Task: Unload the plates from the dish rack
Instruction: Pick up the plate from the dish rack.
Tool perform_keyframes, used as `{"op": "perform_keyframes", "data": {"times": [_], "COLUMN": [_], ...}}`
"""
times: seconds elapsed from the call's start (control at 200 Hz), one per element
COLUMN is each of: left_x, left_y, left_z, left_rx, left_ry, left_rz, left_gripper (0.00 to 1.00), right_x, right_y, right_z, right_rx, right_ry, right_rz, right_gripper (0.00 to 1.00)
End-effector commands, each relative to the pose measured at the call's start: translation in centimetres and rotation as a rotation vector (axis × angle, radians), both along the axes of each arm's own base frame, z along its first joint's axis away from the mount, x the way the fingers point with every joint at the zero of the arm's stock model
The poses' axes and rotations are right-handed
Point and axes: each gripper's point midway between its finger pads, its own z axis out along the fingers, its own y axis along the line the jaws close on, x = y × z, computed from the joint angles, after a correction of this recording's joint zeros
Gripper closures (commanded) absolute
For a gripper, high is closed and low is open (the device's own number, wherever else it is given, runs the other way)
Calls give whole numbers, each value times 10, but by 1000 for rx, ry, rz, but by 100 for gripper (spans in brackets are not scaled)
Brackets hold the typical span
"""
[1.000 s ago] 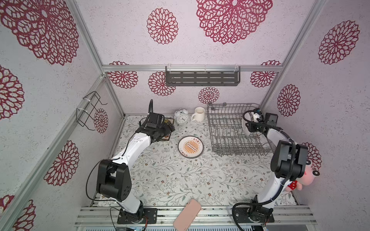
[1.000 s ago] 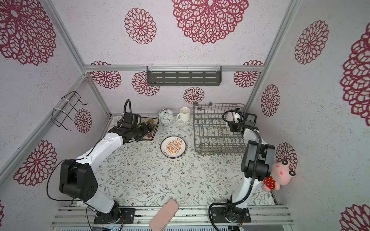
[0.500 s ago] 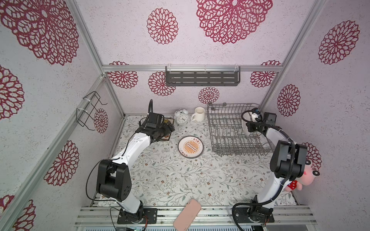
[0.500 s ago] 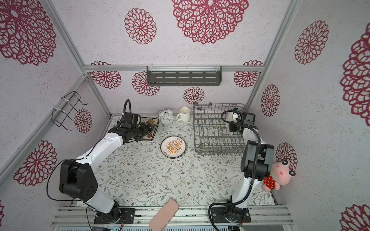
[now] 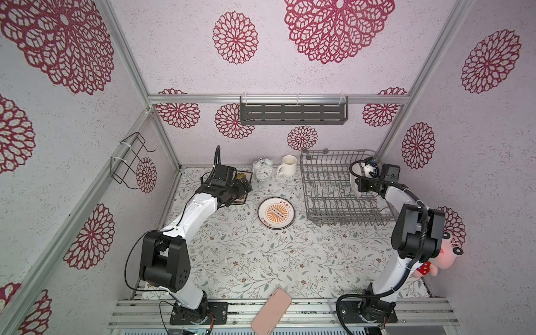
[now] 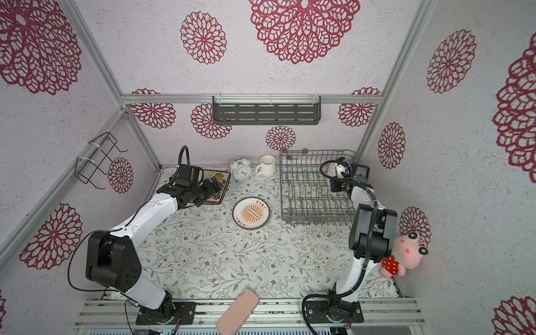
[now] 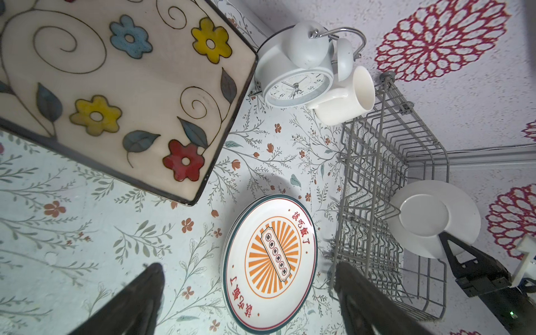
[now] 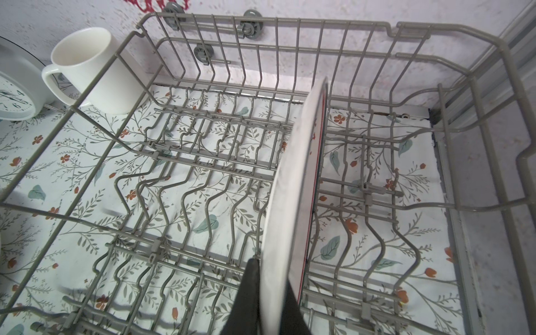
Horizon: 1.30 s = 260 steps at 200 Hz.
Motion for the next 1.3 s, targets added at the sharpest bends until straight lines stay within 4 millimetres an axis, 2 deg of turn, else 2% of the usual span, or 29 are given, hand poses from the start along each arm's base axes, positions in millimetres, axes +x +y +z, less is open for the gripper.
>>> {"op": "perform_keyframes", "data": {"times": [0.0,0.235,0.385,0.67,0.805,0.891,1.056,1.111,1.296], "left_x": [3,2,0,-6,-7,-7,-4,-6,-14], "left_y": [0,-2,-3,-2,-2,-3,-12,-14,-11], "left_z": [4,4,4,8,8,13,39,47,72], "left_rx": [-9,-23,-38,-45,-47,-52,-70,-67,-70], "left_ry": [-29,-38,-40,-52,-55,-68,-132,-148,-193], "left_rz": [-11,-20,-25,-30,-30,-42,-118,-142,-186], "left_gripper": [5,5,5,5,5,5,5,5,5], "right_x": [10,4,2,4,1,-9,-35,-46,-87], "right_y": [4,11,9,8,19,37,79,99,174], "right_z": [57,98,123,143,155,165,192,200,206], "right_rx": [-112,-151,-158,-76,-29,-29,-56,-78,-210], "right_ry": [-183,-278,-337,-368,-395,-433,-529,-563,-653], "right_rz": [24,34,14,-14,27,100,238,298,518], "right_gripper": [100,100,100,100,100,100,100,100,100]}}
